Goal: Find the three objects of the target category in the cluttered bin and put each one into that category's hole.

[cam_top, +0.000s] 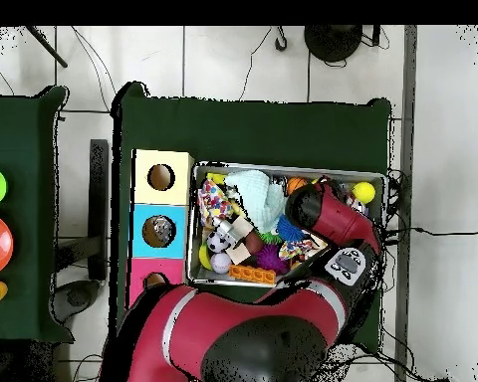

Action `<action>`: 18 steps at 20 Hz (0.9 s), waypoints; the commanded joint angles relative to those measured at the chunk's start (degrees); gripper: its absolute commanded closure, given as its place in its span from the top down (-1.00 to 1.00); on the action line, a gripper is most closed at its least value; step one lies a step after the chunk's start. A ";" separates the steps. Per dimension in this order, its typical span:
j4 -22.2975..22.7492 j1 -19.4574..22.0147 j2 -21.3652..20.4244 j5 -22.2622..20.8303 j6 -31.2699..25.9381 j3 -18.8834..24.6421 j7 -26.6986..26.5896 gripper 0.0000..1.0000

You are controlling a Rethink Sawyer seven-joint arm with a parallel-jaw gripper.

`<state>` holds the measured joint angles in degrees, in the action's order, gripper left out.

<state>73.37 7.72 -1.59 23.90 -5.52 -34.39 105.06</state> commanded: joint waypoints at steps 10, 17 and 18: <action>1.33 3.10 1.27 -2.52 -5.70 13.36 5.22 -1.00; 1.63 3.55 0.48 -2.01 -6.50 15.14 5.59 -1.00; 1.93 3.68 0.21 -2.32 -5.45 15.57 5.59 -1.00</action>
<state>73.36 9.37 -2.67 23.84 -5.52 -31.73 105.06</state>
